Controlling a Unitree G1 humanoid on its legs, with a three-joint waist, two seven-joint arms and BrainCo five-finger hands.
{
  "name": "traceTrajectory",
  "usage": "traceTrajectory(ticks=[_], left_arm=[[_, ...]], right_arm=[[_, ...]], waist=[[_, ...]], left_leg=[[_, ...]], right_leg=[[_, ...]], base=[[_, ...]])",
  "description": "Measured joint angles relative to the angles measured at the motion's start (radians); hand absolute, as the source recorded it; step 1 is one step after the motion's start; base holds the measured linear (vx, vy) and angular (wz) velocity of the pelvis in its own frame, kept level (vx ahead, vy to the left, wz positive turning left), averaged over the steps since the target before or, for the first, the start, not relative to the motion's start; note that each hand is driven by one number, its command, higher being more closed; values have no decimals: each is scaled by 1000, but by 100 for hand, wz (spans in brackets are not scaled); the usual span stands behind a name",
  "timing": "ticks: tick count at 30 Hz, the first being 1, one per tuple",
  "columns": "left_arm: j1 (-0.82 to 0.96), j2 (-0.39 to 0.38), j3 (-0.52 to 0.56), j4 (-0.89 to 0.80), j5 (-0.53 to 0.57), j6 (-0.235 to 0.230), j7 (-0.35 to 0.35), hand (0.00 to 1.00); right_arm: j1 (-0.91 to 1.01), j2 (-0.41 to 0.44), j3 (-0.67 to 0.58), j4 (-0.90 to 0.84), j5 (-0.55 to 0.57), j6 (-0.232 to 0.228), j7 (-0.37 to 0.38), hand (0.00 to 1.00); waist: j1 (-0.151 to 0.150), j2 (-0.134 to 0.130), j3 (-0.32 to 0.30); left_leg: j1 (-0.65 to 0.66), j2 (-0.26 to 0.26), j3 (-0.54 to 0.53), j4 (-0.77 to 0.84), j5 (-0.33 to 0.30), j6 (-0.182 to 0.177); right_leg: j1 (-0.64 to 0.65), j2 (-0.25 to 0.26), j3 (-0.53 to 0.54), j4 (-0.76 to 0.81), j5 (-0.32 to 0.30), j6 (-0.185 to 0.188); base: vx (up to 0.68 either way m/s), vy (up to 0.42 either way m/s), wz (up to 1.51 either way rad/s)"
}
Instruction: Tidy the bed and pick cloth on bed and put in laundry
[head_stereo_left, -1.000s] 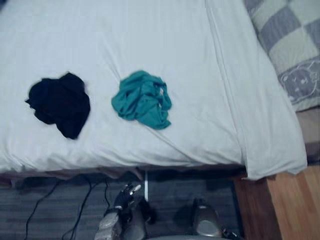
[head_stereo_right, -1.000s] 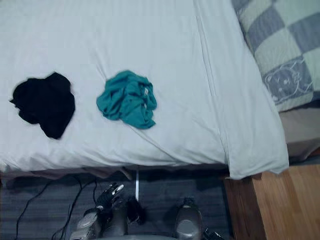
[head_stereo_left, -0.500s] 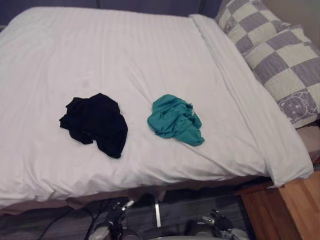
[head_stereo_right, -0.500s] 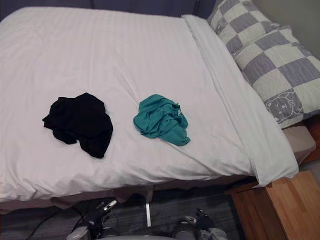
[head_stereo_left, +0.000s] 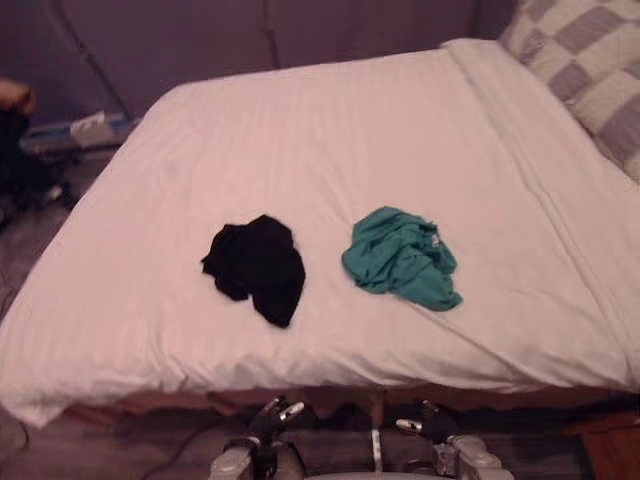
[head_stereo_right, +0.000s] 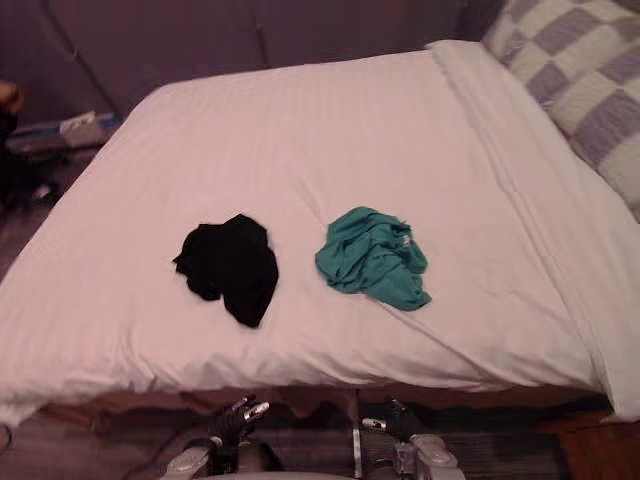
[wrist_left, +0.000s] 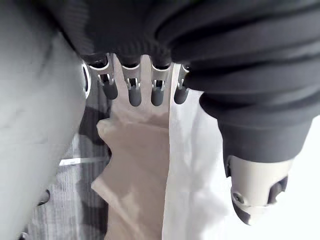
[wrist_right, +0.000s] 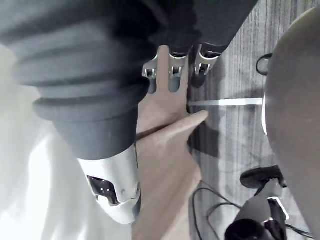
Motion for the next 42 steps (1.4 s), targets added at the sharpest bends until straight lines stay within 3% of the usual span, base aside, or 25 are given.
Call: traceTrajectory(ticks=[2,4,6,10,12,14,16,18,21,23,27,30,33,35,36,38,40,42], left_arm=[[-23,-6,-2,31,0,3,1,0],[-42,-8,-8,49,2,9,1,0],[-43,-4,-13,60,6,24,4,0],[-42,3,-14,76,23,71,29,0],[-40,22,-38,76,25,94,37,0],[-45,36,-49,78,46,126,55,0],[-54,44,-47,106,49,132,90,0],[-55,44,-34,114,46,130,128,0],[-48,39,46,131,-3,137,209,0],[-34,36,174,147,-53,172,259,0],[16,57,413,148,-61,173,325,0],[54,130,607,116,-52,129,341,0],[85,251,746,42,-36,44,352,0],[88,320,754,-33,-27,-13,352,0],[87,365,752,-109,-9,-66,355,0],[84,406,729,-207,39,-118,376,0],[39,461,642,-321,106,-162,395,0],[-5,483,573,-409,167,-173,401,0]], right_arm=[[1,-3,-5,10,-5,9,-6,0],[-6,0,-5,11,-27,17,-13,0],[-3,16,-5,12,-46,22,-21,0],[-3,24,2,10,-61,24,-16,0],[2,27,4,11,-67,24,-15,0],[2,30,5,10,-58,19,-19,0],[4,34,4,12,-30,19,-25,0],[9,36,2,21,-10,27,-40,0],[1,43,-12,53,25,67,-89,0],[7,52,-122,62,70,91,-141,0],[62,29,-347,85,151,89,-251,0],[112,-61,-494,43,186,82,-319,0],[131,-173,-621,-54,170,25,-353,0],[131,-226,-669,-107,147,-9,-374,0],[129,-255,-678,-160,123,-34,-388,0],[127,-268,-673,-250,52,-50,-416,0],[121,-288,-642,-365,-73,-49,-455,0],[117,-330,-586,-437,-212,-26,-479,0]], waist=[[-9,-10,-20],[-22,-30,-17],[-22,-49,-23],[-1,-54,-34],[0,-66,-43],[-7,-75,-45],[-37,-78,-47],[-26,-83,-49],[-18,-92,-55],[-19,-93,-55],[3,-94,-53],[9,-89,-53],[7,-85,-62],[10,-86,-81],[11,-89,-87],[10,-91,-105],[7,-88,-118],[6,-85,-119]], left_leg=[[46,-46,-23,-163,12,-11],[78,-70,-9,-236,5,-41],[138,-107,0,-302,7,-45],[225,-141,67,-374,8,-45],[210,-145,54,-375,10,-46],[171,-135,10,-379,30,-42],[145,-136,-36,-380,47,-35],[152,-136,-38,-381,47,-35],[156,-136,-35,-386,46,-36],[157,-136,-32,-386,46,-36],[184,-136,-15,-387,44,-38],[187,-134,-1,-387,37,-39],[163,-132,15,-387,27,-43],[149,-133,17,-387,27,-42],[149,-135,16,-387,32,-39],[140,-137,14,-387,32,-39],[133,-142,-4,-387,33,-38],[132,-146,-9,-386,34,-37]], right_leg=[[-38,-9,17,-10,11,29],[-40,-25,10,-11,17,45],[-25,-56,-10,-2,17,62],[-19,-114,-206,57,22,75],[-37,-102,-192,52,25,80],[-36,-57,-150,1,15,73],[-24,-31,-117,-14,23,48],[-3,-29,-124,-28,26,45],[7,-28,-121,-41,26,44],[9,-28,-121,-44,27,44],[40,-28,-120,-53,26,44],[47,-28,-122,-60,25,43],[33,-29,-123,-60,26,42],[18,-30,-123,-60,27,43],[19,-32,-123,-60,29,46],[13,-33,-125,-61,30,49],[2,-38,-141,-61,26,42],[3,-41,-145,-61,25,43]], base=[[81,135,-26],[47,119,7],[7,143,-4],[-42,83,-32],[-30,3,-2],[-9,-69,34],[44,-49,64],[68,-15,23],[32,-8,1],[0,0,0],[-5,-4,-1],[-26,-8,0],[-52,-10,-4],[0,0,0],[19,-2,3],[41,-5,6],[69,2,18],[44,5,10]])
